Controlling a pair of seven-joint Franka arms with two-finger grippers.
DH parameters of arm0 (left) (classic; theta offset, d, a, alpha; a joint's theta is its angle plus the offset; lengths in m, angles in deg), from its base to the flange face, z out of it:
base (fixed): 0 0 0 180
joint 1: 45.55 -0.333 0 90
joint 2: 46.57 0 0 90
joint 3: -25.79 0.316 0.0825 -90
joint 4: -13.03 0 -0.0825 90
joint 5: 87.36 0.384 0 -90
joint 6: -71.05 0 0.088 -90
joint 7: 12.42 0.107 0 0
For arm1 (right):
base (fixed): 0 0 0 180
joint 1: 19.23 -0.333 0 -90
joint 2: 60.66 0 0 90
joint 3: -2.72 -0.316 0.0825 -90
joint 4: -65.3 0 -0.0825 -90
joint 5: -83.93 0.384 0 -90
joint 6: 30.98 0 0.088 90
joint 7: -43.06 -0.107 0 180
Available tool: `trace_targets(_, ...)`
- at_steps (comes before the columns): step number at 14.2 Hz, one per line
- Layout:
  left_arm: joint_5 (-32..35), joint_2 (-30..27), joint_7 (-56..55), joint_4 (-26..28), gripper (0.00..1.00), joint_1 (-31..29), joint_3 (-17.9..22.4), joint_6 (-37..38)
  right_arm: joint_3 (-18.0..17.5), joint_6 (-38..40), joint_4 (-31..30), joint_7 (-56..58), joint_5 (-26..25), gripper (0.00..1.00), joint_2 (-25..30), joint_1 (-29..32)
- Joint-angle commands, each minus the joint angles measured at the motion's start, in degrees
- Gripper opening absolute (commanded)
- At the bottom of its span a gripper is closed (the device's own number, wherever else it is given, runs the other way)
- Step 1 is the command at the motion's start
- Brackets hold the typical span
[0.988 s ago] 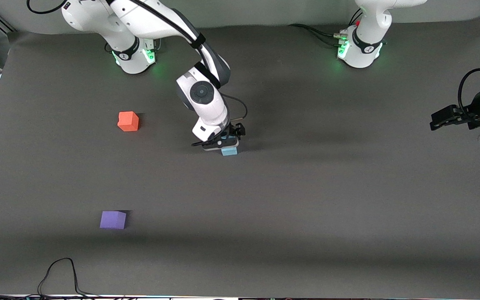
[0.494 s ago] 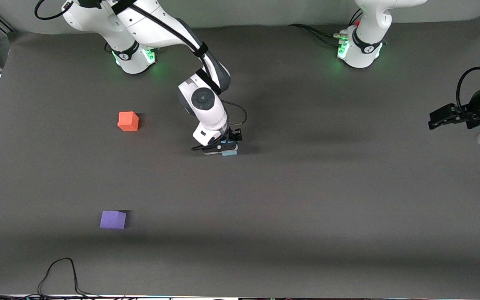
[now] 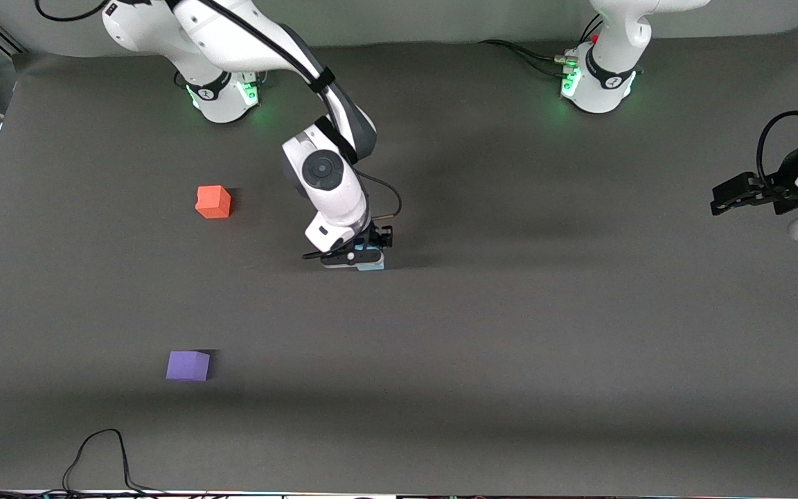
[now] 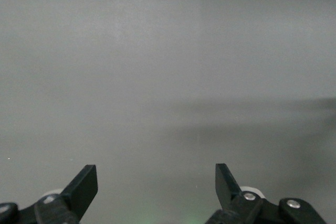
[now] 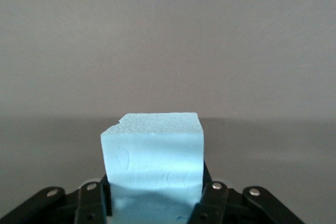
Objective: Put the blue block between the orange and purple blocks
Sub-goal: 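Carry the blue cube with the right gripper toward the orange cube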
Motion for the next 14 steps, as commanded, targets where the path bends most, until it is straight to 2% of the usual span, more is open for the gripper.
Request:
trace_targets(1,1.0,-1.3,1.2,0.4,1.0,0.3,0.0,1.0,2.6,17.2,10.8,0.2,-0.9,0.51,4.8,0.1)
trace_targets(3,1.2,-1.3,1.3,0.5,1.0,0.4,-0.1,1.0,4.3,28.3,21.0,0.1,-0.8,0.51,5.0,0.3)
trace_targets(5,1.4,-1.2,2.1,0.4,1.0,0.4,0.0,1.7,4.7,35.4,27.2,1.6,-0.3,0.51,5.1,2.8)
trace_targets(8,1.3,-0.8,2.8,0.3,1.0,0.3,0.0,2.5,6.3,41.0,27.1,7.3,-0.2,0.51,9.4,6.0)
trace_targets(10,1.3,-0.8,2.8,0.0,1.0,0.4,0.0,2.4,11.1,42.5,23.6,13.2,-0.8,0.51,13.4,6.1)
trace_targets(12,1.3,-0.8,2.8,-0.2,1.0,0.4,-0.1,2.4,18.9,43.7,19.9,23.7,-0.9,0.51,17.0,6.1)
trace_targets(14,1.3,-0.8,2.8,-0.2,1.0,0.4,-0.1,2.1,28.0,45.2,18.7,33.8,-0.9,0.51,18.3,6.0)
